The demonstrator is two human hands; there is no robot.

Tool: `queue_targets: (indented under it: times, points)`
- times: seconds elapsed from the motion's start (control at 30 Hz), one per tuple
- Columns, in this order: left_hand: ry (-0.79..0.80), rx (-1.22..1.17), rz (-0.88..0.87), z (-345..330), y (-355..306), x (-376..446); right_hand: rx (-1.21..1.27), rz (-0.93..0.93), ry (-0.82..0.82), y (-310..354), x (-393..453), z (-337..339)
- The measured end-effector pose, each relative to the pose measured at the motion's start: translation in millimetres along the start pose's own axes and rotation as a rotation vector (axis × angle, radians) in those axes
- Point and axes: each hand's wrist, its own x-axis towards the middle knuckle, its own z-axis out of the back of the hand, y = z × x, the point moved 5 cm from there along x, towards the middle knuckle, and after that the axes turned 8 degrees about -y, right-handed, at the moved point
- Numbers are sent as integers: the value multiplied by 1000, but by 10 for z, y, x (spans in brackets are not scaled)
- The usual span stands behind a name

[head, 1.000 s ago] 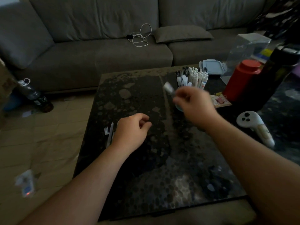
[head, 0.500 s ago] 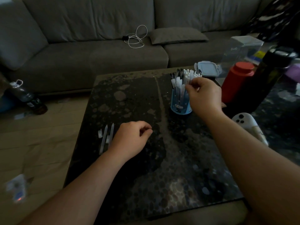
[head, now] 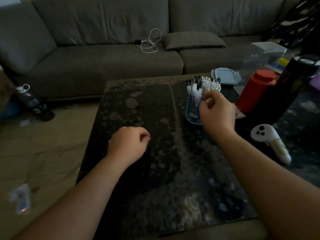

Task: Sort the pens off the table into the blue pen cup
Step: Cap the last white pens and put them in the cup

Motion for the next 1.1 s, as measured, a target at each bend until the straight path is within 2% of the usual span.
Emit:
queue_targets:
  times: [0.1,0.17,0.23,0.37,0.57,0.8,1.0,1.1]
  points:
    - [-18,20,181,166,441,113,12,117,254,242,-283,-244]
    - [23,37,271,212,718,152,-71,301,423,375,-550,-493]
    - [65,52,341,227,874,151,-138,483,529,455,-801,-721]
    - [116,53,389,182,905,134,-151,580,662,537,-1082,-944]
    - [236,12,412,88,812,117,-152,580,760,548,-1213,-1050]
    - [271,85,312,67,373,-8,-234,464,824,527,-1267,-1202]
    - [273,7,293,13,267,-67,-275,423,896,491,-1257,-1250]
    - [287,-124,337,-34,284,-97,-298,398,904,466,-1216,-1241]
